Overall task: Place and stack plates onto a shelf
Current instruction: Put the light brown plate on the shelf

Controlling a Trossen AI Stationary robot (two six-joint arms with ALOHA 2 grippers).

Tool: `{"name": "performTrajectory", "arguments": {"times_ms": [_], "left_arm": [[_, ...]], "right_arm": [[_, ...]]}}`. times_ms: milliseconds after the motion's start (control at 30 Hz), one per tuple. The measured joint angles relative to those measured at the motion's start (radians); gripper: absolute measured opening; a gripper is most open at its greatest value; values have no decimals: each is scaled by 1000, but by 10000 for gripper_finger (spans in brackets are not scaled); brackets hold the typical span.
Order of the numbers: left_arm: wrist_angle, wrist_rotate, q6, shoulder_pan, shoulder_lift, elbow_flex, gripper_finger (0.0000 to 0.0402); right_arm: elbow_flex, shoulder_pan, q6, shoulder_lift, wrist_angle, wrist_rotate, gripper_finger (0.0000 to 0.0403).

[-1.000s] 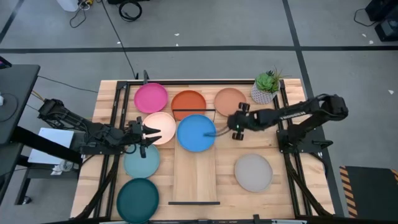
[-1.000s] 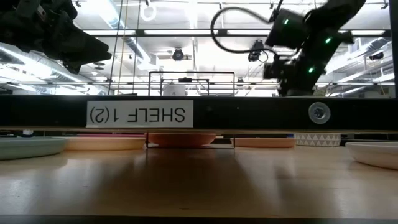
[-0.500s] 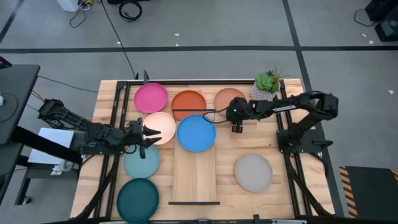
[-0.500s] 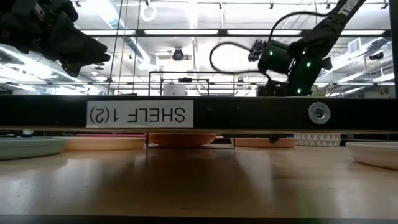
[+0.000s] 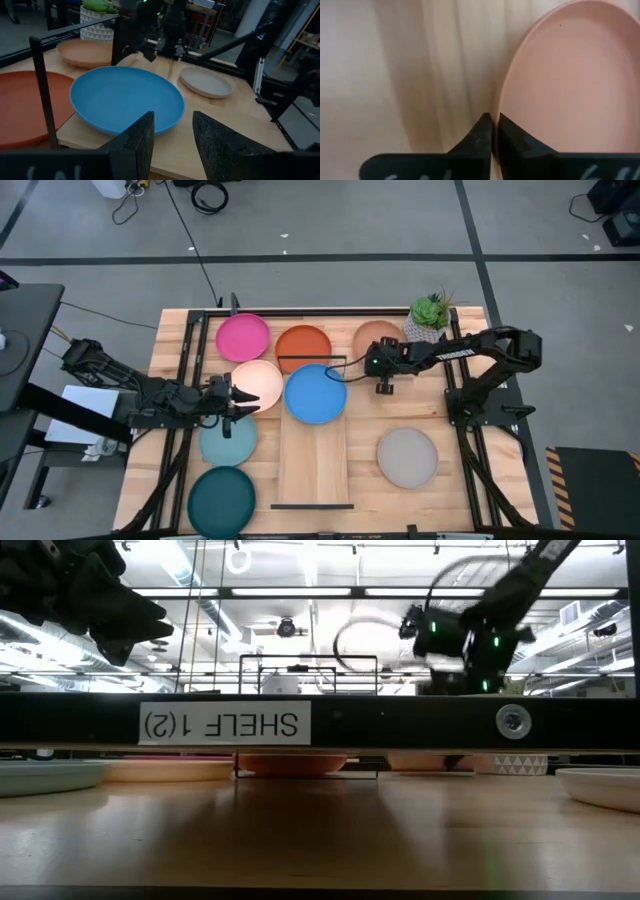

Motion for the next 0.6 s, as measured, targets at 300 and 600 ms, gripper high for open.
{"name": "performTrajectory", "arguments": {"times_ms": [300,600], "left_arm": [[27,0,-20,0,0,0,141],[127,91,-43,0,0,0,141]], "right_arm": [[195,215,33,-203,-150,264,15],[276,558,-45,-217,-44,417,18]]}}
